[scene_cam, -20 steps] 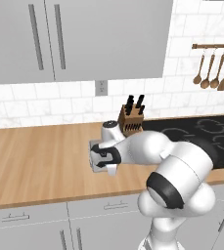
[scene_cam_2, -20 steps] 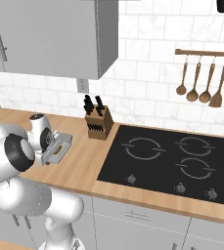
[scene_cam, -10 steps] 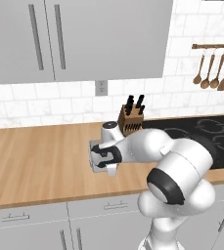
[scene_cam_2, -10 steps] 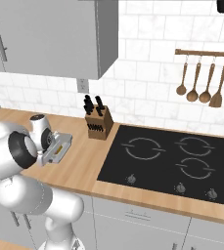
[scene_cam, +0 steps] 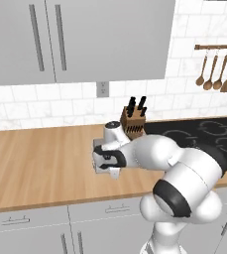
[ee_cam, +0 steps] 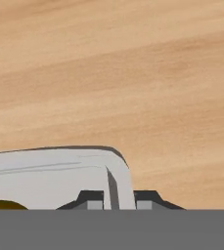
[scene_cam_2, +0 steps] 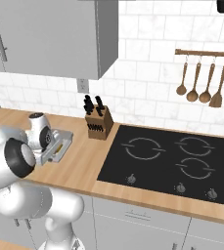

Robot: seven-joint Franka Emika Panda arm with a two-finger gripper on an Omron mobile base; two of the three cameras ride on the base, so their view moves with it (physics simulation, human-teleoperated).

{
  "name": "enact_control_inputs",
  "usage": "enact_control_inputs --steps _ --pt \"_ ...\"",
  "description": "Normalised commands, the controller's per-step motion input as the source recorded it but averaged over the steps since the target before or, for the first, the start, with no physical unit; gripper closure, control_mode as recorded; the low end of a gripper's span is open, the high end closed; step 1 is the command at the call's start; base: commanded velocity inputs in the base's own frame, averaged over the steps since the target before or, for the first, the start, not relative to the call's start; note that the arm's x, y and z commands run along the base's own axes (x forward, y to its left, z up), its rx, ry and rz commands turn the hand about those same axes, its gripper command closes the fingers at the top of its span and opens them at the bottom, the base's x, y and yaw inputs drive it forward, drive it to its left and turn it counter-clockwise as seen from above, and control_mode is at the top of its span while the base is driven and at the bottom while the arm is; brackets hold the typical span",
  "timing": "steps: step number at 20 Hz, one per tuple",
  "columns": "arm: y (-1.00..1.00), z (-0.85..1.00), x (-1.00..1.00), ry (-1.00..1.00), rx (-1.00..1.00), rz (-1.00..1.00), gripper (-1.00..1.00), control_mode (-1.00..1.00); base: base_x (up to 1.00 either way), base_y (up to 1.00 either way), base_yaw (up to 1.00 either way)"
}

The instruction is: Take the meat container that has the steak and place it on the second highest rack of the freezer. Then take the vegetable container that has the tomato and lemon and place it on the highest rack of the freezer.

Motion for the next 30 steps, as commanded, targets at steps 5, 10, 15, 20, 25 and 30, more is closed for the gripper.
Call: enact_control_inputs --steps 5,10,15,20,25,30 --pt "-0.29 0.77 -0.33 -0.07 0.09 0.0 1.0 -1.0 0.0 0.0 0.0" --pt "-0.33 1.0 -0.18 0.0 0.12 0.22 1.0 -1.0 0.0 0.0 0.0" --pt "-0.36 1.0 -0.34 0.07 0.04 0.42 1.0 -1.0 0.0 0.0 0.0" --pt "-0.37 0.92 -0.5 0.08 -0.01 0.46 1.0 -1.0 0.0 0.0 0.0" --pt "-0.42 0.54 -0.75 0.01 -0.06 0.52 1.0 -1.0 0.0 0.0 0.0" --pt "-0.35 0.33 -0.95 -0.02 -0.03 0.51 1.0 -1.0 0.0 0.0 0.0"
